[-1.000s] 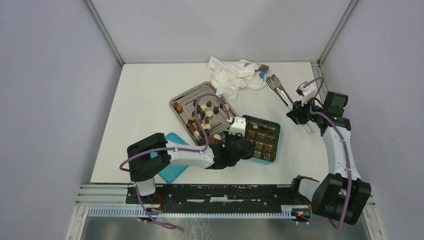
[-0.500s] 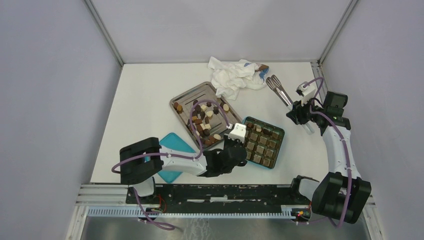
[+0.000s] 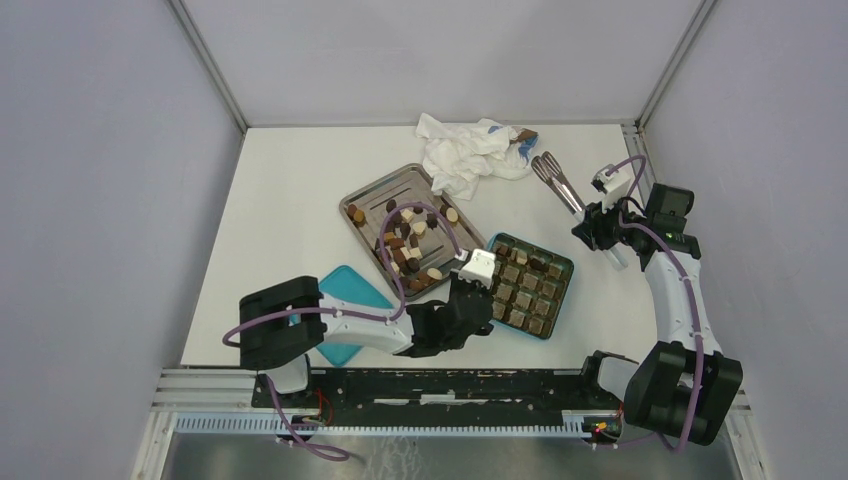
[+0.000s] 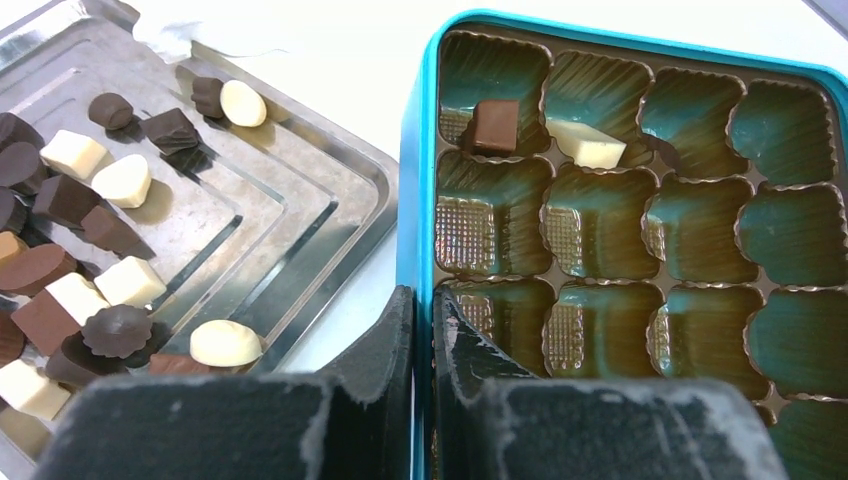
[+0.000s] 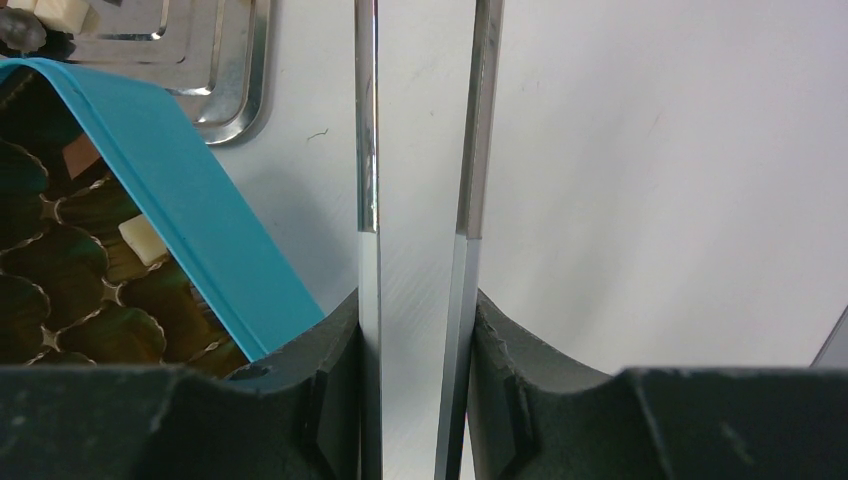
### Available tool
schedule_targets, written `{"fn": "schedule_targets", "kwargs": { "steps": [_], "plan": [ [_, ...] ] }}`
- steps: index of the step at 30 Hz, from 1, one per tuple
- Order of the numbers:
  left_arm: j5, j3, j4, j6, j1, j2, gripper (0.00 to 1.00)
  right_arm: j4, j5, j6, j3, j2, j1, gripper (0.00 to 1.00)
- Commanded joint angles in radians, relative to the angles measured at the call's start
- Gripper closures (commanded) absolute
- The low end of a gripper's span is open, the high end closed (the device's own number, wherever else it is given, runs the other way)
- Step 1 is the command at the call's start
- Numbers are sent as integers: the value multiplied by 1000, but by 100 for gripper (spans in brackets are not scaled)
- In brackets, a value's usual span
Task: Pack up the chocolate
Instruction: Adjust the packing box at the center of the board.
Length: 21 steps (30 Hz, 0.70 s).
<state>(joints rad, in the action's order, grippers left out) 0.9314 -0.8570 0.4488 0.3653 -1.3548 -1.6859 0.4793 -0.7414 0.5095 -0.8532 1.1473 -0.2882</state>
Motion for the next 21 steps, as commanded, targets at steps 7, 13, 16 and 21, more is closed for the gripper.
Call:
{"fn": "schedule_targets", "kwargs": {
  "steps": [7, 13, 16, 21],
  "plan": [
    [-193, -153, -90, 268, 90, -93, 98, -39, -29, -9, -4, -3, -1, 60],
    [-287, -241, -182, 370, 131, -163, 98, -40, -27, -8, -4, -2, -2, 61],
    [-324, -278, -230, 408, 148, -199, 98, -39, -26, -8, -4, -2, -1, 61],
    [-361, -347, -332, 456, 165, -257, 98, -36, -27, -8, -4, -2, -1, 61]
  ]
}}
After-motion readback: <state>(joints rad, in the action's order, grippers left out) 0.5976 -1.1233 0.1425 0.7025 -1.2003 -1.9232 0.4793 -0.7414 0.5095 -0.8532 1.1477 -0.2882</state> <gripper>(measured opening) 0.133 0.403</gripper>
